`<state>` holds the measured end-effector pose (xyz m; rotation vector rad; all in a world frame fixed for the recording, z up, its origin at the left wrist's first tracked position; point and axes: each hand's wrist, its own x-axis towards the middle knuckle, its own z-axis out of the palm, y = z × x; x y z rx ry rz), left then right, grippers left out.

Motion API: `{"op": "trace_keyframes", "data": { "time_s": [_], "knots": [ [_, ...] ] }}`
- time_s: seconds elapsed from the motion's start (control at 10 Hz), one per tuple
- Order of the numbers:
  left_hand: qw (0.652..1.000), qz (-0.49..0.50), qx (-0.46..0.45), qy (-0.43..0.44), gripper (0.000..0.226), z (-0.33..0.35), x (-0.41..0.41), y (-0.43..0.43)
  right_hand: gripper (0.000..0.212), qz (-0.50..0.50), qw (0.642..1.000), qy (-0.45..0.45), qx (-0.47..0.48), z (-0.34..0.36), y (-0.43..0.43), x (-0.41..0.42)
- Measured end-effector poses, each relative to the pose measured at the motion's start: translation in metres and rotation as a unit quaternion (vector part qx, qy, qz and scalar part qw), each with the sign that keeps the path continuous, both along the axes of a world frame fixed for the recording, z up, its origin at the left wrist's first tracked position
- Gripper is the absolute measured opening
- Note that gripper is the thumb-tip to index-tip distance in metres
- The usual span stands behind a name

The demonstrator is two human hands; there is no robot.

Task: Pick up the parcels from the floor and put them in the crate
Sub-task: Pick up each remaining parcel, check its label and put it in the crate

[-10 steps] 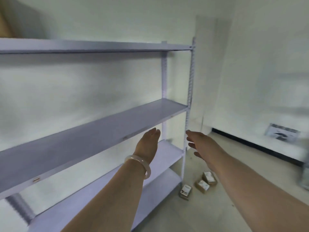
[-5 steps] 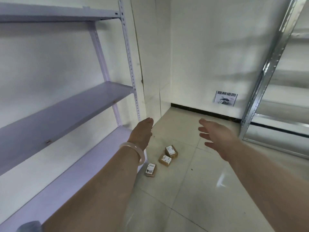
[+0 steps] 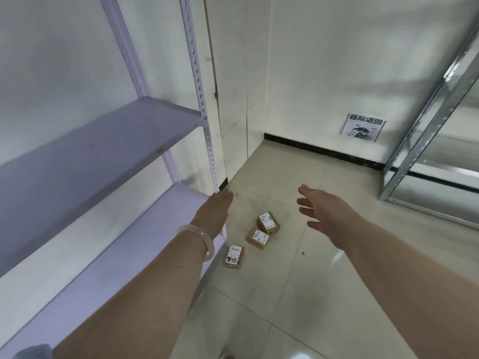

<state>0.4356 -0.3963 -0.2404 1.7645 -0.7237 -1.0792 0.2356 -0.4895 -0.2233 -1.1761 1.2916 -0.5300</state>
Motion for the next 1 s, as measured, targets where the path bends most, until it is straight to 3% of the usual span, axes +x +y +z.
{"op": "trace_keyframes", "data": {
  "time_s": [0.2, 0.5, 0.6, 0.7, 0.8, 0.9, 1.0],
  "knots": [
    [0.998, -0.021, 0.031, -0.044, 0.042, -0.018, 0.07, -0.084, 0.045, -0.013, 0.998, -0.02, 0.051, -0.024, -0.067, 0.074],
    [0.997, -0.032, 0.037, 0.066, 0.043, -0.064, 0.075, -0.206, 0.042, -0.019, 0.997, -0.012, 0.072, -0.064, -0.182, 0.11],
    [0.997, 0.002, 0.062, 0.049, 0.043, -0.084, 0.091, -0.246, 0.04, -0.01, 0.995, -0.001, 0.099, -0.094, -0.23, 0.121],
    [0.995, 0.011, 0.097, 0.009, 0.035, -0.116, 0.107, -0.276, 0.04, 0.005, 0.992, 0.013, 0.129, -0.125, -0.275, 0.129],
    [0.99, 0.046, 0.132, 0.028, 0.024, -0.154, 0.116, -0.3, 0.037, 0.023, 0.989, 0.033, 0.141, -0.161, -0.311, 0.138],
    [0.978, 0.076, 0.182, 0.069, 0.018, -0.211, 0.13, -0.318, 0.038, 0.062, 0.985, 0.076, 0.141, -0.214, -0.333, 0.155],
    [0.969, 0.068, 0.233, 0.053, 0.02, -0.293, 0.155, -0.343, 0.036, 0.095, 0.978, 0.079, 0.167, -0.296, -0.345, 0.179]
  ]
}}
